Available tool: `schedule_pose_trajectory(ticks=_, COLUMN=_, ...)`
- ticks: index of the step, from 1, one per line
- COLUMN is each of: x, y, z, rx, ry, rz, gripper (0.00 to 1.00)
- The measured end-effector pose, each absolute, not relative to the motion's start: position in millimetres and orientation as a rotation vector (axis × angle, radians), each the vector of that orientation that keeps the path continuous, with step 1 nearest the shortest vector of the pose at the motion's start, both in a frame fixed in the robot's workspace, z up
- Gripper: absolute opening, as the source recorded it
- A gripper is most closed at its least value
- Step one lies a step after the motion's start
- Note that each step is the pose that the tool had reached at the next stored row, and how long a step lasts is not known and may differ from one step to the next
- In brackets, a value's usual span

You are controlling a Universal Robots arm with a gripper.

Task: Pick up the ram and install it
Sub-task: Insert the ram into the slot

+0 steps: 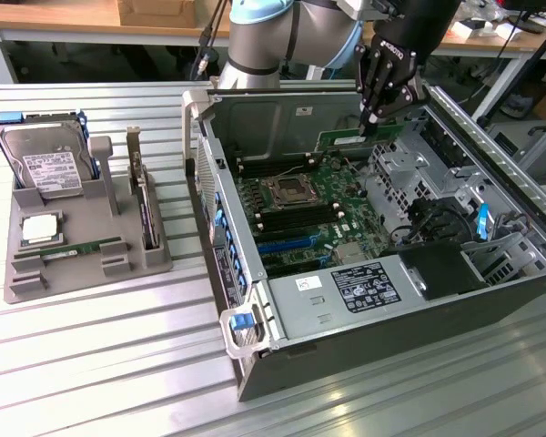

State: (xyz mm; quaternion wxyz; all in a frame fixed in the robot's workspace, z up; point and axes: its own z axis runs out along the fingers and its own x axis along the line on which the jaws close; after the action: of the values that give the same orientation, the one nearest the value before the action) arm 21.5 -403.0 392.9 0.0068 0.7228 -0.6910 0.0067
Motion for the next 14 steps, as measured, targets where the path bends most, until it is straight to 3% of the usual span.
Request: schedule_pose_trajectory(ticks=14, x=21.5, y=-403.0, z=387.1, rx=2.261, ry=-2.161, rz=0.021, gripper=0.12)
